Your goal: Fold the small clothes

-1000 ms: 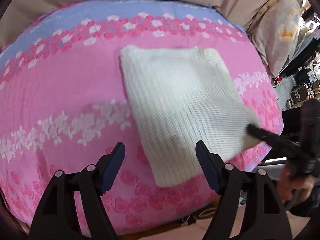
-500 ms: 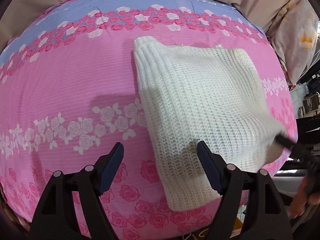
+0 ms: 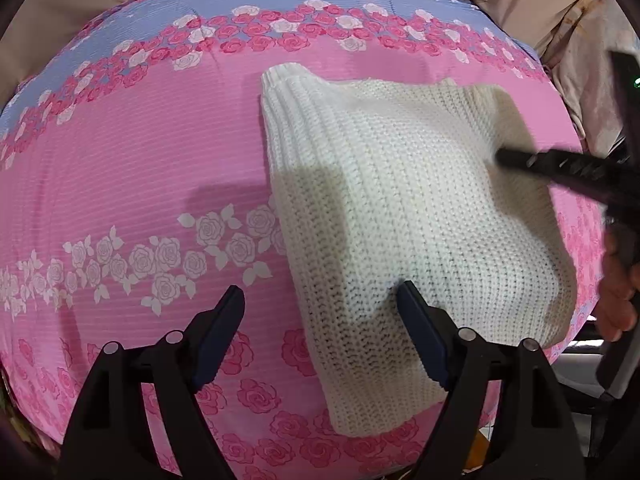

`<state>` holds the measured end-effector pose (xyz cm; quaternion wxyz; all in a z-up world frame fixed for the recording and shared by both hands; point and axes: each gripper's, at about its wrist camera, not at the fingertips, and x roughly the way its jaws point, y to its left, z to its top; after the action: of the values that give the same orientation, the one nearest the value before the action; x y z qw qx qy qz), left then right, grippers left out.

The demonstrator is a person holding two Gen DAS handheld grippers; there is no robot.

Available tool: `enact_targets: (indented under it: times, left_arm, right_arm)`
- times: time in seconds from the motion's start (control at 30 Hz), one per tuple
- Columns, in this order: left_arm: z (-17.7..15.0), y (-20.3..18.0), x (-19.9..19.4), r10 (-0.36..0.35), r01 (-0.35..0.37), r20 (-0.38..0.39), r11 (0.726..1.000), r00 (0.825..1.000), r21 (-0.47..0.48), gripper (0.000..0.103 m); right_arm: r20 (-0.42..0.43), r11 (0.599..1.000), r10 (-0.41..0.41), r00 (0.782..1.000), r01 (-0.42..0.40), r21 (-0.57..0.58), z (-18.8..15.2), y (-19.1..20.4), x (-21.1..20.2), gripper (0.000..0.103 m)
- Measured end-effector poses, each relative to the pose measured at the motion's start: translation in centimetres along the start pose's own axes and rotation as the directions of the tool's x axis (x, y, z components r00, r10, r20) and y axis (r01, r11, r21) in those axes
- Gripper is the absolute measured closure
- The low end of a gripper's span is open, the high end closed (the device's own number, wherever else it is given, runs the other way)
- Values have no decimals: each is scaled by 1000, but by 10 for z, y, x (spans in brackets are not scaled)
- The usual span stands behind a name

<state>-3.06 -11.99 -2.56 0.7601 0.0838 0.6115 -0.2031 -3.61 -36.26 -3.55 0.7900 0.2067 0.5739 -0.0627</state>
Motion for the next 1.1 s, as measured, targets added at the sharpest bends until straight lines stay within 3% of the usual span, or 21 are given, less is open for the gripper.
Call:
enact_targets:
  times: [0.1, 0.17, 0.3, 0.33, 0.5, 0.57, 0.7, 0.73, 0.77, 0.83, 0.93, 1.03, 1.1]
  left_arm:
    - [1, -2, -1, 3, -3, 10, 1000, 1000, 10, 27]
    - [2, -3, 0, 0, 0, 11, 1000, 1000, 14, 26]
    - [3, -6, 5, 4, -4, -2, 1000, 1000, 19, 26]
    - [3, -6, 6, 8, -8, -2, 1000, 1000, 21, 26]
    - [4, -6, 5, 0, 0, 0, 1000, 1000, 10, 26]
    - [4, -4, 0, -25, 25, 13, 1000, 1000, -12, 26]
    - [3, 6, -4, -140, 143, 37, 985, 989, -98, 24]
    - [3, 8, 1, -148, 149, 21, 982, 989, -119, 24]
    - [3, 9, 4, -145, 144, 6, 981, 989, -133, 24]
    - [1, 9, 8, -133, 131, -10, 981, 991, -140, 24]
    - [0, 4, 8, -122, 121, 1, 986, 993, -110, 24]
    - [-1, 0, 17, -119, 117, -12, 988, 993, -100, 23]
    - [-2, 0, 18, -96, 95, -4, 991, 995, -97, 23]
  right_arm:
    - [143, 998, 65, 988, -64, -6, 3, 2, -38, 88]
    - [175, 996, 75, 982, -83, 38, 4, -8, -47, 88]
    - [35, 999, -11, 999, 9, 45, -3, -26, 11, 85]
    - [51, 999, 2, 999, -5, 52, -6, -27, 14, 83]
    - [139, 995, 49, 989, -61, 82, -18, -22, -41, 76]
    - [134, 998, 35, 990, -42, 52, -36, -21, -55, 60]
    - [47, 998, 34, 998, -36, 42, -78, -27, -46, 57]
    - [39, 998, 30, 999, -32, 46, -85, -25, -43, 62]
    - [29, 999, 18, 999, -19, 48, -91, -24, -37, 76]
    - [67, 995, 35, 997, -40, 86, -93, -24, -47, 82]
    - [120, 993, 43, 992, -55, 100, -91, -28, -68, 83]
    - [50, 996, -28, 998, 24, 81, -97, -43, -35, 81]
    - [35, 992, 28, 999, -32, 118, -102, -52, -19, 78]
